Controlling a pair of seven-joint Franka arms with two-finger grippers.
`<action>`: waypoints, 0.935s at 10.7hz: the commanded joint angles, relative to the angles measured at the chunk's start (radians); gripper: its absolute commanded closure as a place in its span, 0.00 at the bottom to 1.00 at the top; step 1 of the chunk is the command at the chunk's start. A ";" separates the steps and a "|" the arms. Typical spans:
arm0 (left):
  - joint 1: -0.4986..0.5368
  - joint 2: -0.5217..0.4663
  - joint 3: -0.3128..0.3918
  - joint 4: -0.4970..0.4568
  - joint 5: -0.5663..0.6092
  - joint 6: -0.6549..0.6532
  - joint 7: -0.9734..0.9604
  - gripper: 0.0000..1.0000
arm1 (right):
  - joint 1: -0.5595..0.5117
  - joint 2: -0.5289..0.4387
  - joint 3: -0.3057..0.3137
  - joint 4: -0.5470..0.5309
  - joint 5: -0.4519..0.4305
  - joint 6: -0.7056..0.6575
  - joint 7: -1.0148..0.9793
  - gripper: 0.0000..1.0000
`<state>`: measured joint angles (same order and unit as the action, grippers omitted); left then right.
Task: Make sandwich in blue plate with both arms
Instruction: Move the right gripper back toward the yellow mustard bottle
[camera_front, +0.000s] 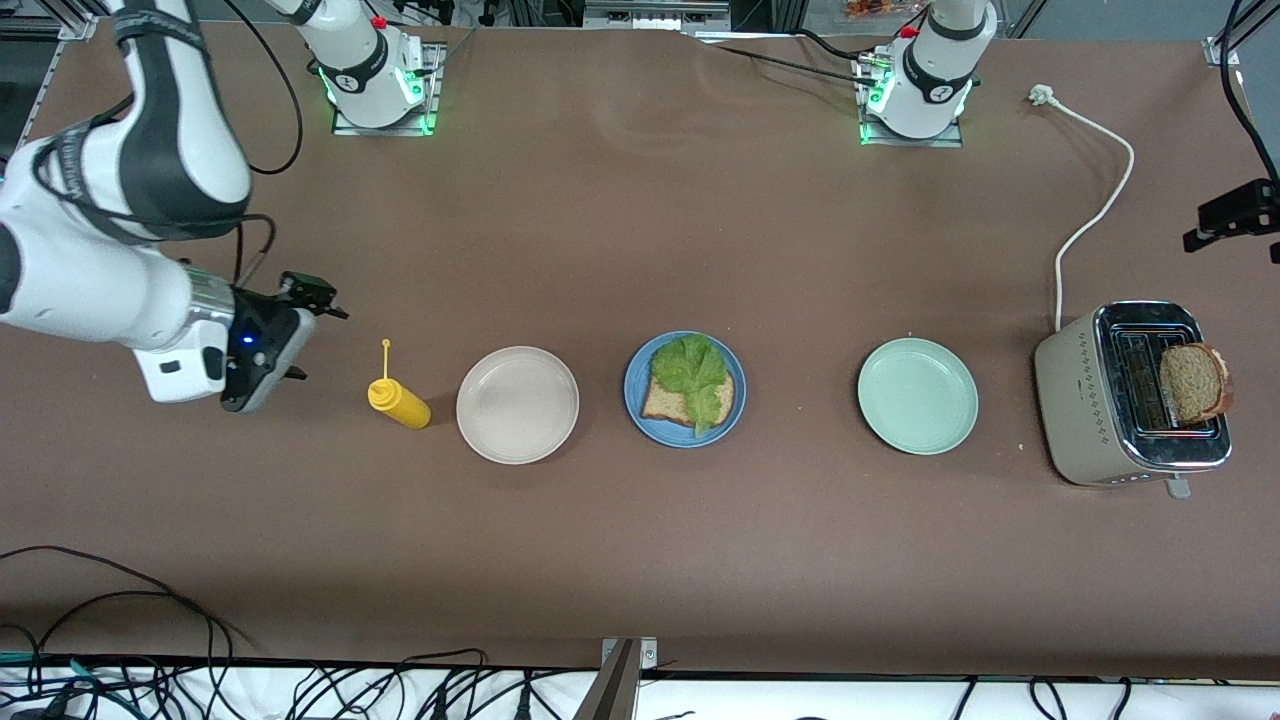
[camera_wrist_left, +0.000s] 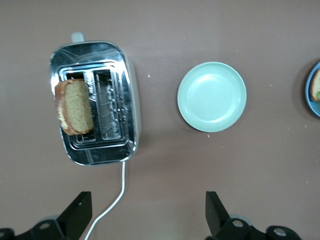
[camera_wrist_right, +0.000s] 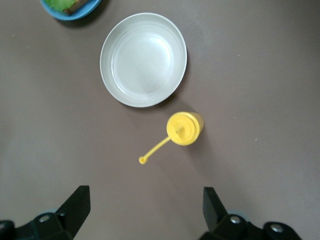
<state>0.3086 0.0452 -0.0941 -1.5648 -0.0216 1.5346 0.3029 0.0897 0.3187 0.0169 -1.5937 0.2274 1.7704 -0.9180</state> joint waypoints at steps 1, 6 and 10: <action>0.015 0.025 -0.013 0.012 0.000 0.025 0.005 0.00 | -0.108 -0.003 0.009 -0.038 0.076 -0.028 -0.258 0.00; 0.003 0.019 -0.111 0.012 0.035 0.016 -0.005 0.00 | -0.214 0.136 -0.043 -0.029 0.258 -0.028 -0.666 0.00; 0.004 -0.008 -0.233 0.012 0.108 -0.013 -0.077 0.00 | -0.245 0.285 -0.071 -0.026 0.483 -0.028 -0.962 0.00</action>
<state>0.3094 0.0614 -0.3047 -1.5594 0.0553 1.5505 0.2585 -0.1449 0.5435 -0.0491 -1.6352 0.6288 1.7518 -1.7686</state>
